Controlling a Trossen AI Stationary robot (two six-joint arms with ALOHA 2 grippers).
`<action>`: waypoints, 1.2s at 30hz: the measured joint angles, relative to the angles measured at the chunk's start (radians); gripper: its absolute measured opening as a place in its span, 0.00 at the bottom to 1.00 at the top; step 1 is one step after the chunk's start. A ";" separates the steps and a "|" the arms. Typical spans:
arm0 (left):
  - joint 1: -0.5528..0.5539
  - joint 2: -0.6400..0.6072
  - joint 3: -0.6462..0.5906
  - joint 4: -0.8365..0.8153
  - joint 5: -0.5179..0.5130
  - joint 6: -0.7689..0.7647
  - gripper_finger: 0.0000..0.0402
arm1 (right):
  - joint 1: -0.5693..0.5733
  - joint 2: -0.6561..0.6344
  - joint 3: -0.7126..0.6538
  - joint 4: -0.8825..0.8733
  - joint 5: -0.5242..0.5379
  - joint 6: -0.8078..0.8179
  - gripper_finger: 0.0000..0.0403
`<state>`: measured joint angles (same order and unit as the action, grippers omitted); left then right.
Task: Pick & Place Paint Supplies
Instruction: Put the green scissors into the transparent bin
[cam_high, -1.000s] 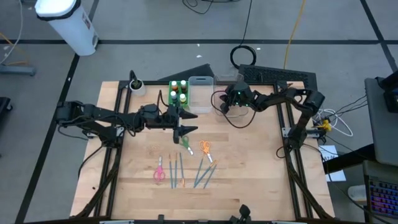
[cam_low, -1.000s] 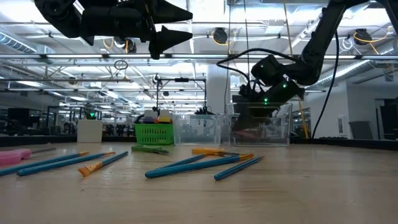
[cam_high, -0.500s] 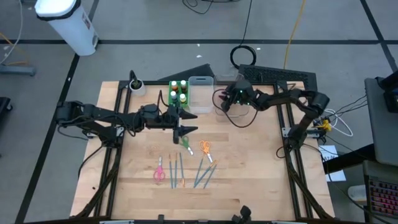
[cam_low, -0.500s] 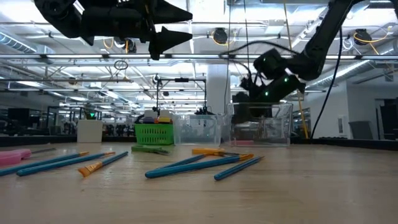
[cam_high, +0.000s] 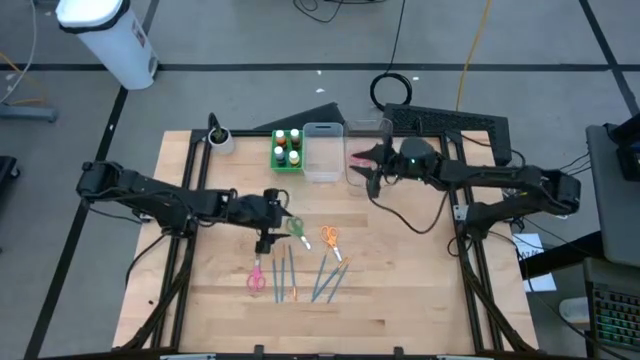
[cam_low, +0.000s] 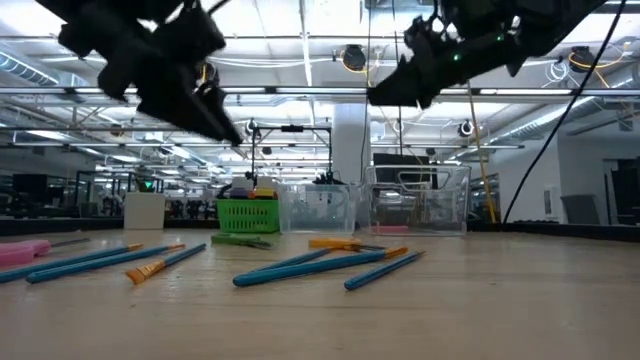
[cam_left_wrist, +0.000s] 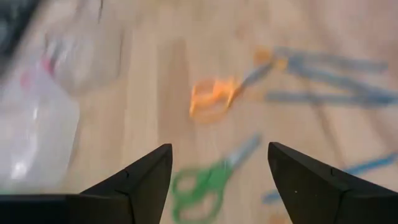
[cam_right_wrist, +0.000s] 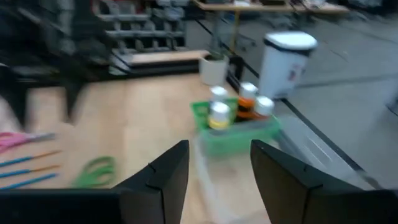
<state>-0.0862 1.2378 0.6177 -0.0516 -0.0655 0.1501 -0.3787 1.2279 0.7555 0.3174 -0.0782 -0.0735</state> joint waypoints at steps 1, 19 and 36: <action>-0.005 0.008 0.000 -0.034 -0.014 -0.007 0.67 | 0.018 -0.013 0.000 -0.006 0.000 -0.003 0.40; 0.005 0.245 -0.001 -0.077 -0.041 0.087 0.67 | 0.093 -0.002 -0.050 0.002 0.003 0.009 0.34; 0.111 0.336 0.003 -0.009 0.109 0.103 0.53 | 0.093 -0.003 -0.061 0.014 -0.001 0.009 0.32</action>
<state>0.0246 1.5741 0.6205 -0.0609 0.0433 0.2535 -0.2859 1.2251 0.6945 0.3317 -0.0787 -0.0645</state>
